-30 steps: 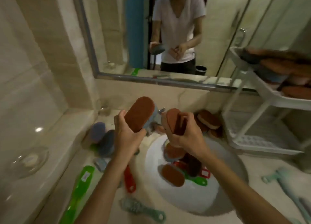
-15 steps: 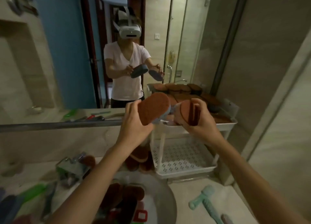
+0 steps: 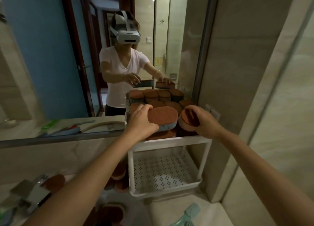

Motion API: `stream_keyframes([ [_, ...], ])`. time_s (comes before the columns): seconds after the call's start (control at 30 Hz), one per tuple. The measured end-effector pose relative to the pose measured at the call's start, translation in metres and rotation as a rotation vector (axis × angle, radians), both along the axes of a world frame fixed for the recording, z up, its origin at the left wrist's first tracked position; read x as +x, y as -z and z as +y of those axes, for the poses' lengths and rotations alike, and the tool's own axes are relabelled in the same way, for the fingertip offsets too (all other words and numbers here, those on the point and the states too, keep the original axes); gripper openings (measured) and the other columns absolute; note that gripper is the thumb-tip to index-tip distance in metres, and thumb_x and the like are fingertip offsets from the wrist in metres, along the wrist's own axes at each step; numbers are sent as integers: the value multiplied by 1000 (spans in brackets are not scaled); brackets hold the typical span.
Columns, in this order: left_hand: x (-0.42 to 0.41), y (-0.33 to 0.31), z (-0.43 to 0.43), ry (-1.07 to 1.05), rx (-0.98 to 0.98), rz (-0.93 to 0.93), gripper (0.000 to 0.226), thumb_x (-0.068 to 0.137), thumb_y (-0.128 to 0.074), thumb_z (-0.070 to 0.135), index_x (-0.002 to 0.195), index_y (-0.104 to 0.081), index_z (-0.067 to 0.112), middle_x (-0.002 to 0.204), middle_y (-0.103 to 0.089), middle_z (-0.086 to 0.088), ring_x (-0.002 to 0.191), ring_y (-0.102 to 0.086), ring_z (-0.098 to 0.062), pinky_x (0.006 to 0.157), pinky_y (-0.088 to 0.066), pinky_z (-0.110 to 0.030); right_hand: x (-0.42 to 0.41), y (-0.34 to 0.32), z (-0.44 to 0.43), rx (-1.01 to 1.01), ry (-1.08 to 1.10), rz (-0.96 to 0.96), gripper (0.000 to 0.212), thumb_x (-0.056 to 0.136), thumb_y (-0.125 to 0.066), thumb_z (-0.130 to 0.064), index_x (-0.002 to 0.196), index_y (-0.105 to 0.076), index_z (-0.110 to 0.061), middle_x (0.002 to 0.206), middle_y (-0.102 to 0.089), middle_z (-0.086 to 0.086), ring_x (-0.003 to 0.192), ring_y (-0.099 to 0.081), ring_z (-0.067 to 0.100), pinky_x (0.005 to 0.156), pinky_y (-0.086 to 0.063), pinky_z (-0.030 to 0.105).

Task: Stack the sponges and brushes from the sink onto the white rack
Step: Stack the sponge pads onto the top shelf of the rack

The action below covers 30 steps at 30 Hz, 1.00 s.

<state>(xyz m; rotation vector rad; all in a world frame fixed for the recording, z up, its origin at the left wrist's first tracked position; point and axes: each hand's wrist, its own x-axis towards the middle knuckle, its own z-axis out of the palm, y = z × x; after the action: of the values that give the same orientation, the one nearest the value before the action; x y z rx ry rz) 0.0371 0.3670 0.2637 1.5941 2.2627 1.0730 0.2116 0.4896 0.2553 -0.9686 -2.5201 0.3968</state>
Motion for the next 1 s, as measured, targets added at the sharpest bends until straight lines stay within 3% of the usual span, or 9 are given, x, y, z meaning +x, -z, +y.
stream_keyframes([
  [0.23, -2, 5, 5, -35, -29, -33, 66, 76, -66, 15, 136, -37, 17, 135, -39, -2, 123, -41, -21, 83, -38, -27, -6, 6, 2, -25, -41, -91, 54, 86, -62, -22, 135, -39, -18, 139, -43, 8, 128, -39, 25, 107, -33, 38],
  [0.33, 1, 3, 7, -26, -33, -32, 67, 78, -64, 13, 138, -35, 17, 138, -37, -3, 127, -37, -21, 84, -34, -26, -7, 7, 5, -8, -26, -123, 52, 87, -58, -12, 136, -41, -18, 140, -44, 8, 130, -39, 24, 109, -31, 38],
  [0.73, 0, 13, 11, 46, -101, 0, 58, 80, -57, 11, 135, -43, 22, 135, -39, -3, 123, -39, -21, 84, -31, -22, -5, 9, 11, -45, -13, -5, 54, 82, -58, 0, 132, -44, -16, 134, -47, 11, 123, -44, 27, 100, -41, 38],
  [0.87, -1, 17, 11, 96, -96, -10, 60, 80, -57, 10, 137, -42, 23, 137, -39, -2, 125, -39, -19, 86, -30, -21, -1, 12, 12, 23, -10, 23, 57, 82, -53, 6, 133, -45, -18, 136, -46, 11, 126, -42, 28, 100, -38, 36],
  [1.0, -5, 21, 13, 124, -103, -33, 58, 83, -54, 9, 138, -42, 23, 139, -36, 0, 126, -36, -18, 88, -29, -20, -2, 19, 12, 83, 7, -77, 58, 85, -52, -2, 136, -42, -27, 141, -41, 9, 130, -36, 32, 109, -30, 47],
])
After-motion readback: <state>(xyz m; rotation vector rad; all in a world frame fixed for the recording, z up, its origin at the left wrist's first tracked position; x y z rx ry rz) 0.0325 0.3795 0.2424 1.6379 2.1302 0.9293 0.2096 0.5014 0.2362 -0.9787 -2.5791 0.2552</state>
